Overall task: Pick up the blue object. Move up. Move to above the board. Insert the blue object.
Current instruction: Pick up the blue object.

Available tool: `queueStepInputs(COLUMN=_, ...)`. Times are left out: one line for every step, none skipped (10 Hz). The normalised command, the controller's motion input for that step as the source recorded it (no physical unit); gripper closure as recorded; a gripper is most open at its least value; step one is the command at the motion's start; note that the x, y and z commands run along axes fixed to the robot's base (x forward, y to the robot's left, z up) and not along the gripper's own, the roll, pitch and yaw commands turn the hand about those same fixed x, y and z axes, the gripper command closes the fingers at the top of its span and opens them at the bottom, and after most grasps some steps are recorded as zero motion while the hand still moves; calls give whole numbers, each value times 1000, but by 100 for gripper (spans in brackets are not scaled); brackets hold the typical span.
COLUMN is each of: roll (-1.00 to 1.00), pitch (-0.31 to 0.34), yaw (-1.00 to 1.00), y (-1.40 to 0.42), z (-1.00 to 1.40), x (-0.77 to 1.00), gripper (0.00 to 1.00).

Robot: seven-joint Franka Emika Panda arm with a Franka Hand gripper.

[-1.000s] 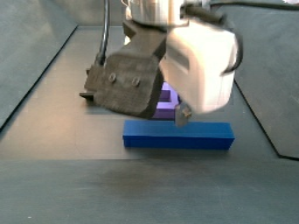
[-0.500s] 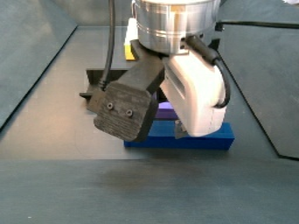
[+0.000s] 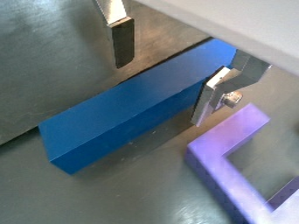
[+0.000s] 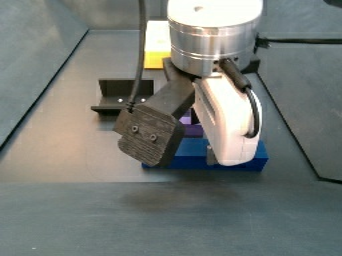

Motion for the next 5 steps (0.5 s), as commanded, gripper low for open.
queueStepInputs(roll=254, pitch=-54, yaw=-277, y=0, z=-311, x=-49, gripper=0)
queueStepInputs(roll=191, pitch=-20, yaw=-246, y=40, z=-229, x=-51, gripper=0)
queueStepInputs(roll=107, pitch=-31, yaw=-194, y=126, z=-180, x=-134, gripper=0)
queueStepInputs(roll=0, pitch=-44, yaw=-109, y=191, z=-129, x=-183, gripper=0)
queueStepInputs(roll=-17, pitch=-66, yaw=-120, y=206, z=-80, x=-177, gripper=0)
